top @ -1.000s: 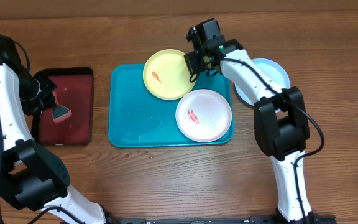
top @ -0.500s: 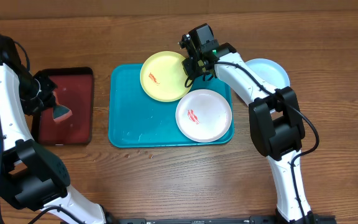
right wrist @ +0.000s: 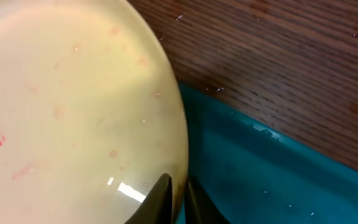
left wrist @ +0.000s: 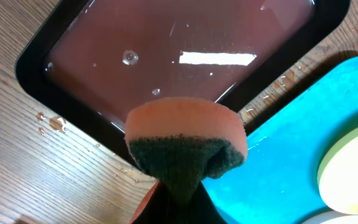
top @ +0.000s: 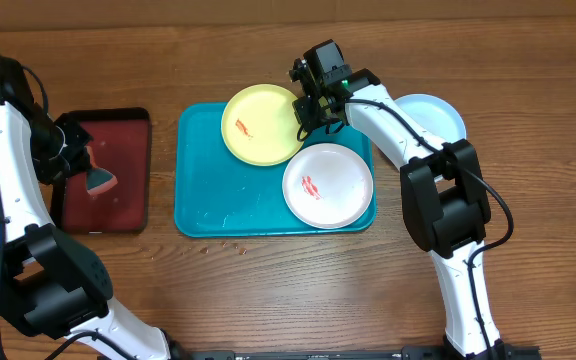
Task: Clean dirty plates on tray and stack at the side
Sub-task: 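Move the right gripper to the yellow plate rim and grip it, then drag the yellow plate toward the tray center with the right gripper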
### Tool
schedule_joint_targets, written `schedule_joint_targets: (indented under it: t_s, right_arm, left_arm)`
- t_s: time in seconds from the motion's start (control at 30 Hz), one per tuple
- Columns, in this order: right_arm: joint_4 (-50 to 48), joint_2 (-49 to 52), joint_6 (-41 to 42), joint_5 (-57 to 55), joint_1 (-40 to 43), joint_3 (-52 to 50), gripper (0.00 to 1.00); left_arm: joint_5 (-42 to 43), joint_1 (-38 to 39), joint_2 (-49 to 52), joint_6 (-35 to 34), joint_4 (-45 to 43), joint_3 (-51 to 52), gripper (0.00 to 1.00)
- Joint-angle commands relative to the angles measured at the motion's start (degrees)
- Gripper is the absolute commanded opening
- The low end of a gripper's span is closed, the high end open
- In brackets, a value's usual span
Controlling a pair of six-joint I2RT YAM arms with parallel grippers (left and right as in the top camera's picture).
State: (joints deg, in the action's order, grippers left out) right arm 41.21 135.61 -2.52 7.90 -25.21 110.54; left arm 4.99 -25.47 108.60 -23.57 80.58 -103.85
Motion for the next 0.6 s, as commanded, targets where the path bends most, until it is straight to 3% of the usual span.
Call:
schedule_joint_targets:
  t_s: [0.0, 0.3, 0.47, 0.57]
  right_arm:
    - [0.0, 0.9, 3.5, 2.1, -0.9, 0.0, 0.04]
    - [3.7, 0.9, 7.1, -0.5, -6.6, 0.0, 0.05]
    - [0.2, 0.9, 4.3, -3.8, -7.9, 0.0, 0.23]
    - [-2.0, 0.9, 1.3, -3.8, -7.9, 0.0, 0.27]
  left_arm:
    - [1.0, 0.5, -1.0, 1.4, 0.0, 0.3, 0.04]
    - [1.0, 0.5, -1.0, 1.3, -0.2, 0.3, 0.04]
    - [1.0, 0.5, -1.0, 1.4, -0.2, 0.3, 0.04]
    - [1.0, 0.5, -1.0, 1.4, -0.2, 0.3, 0.04]
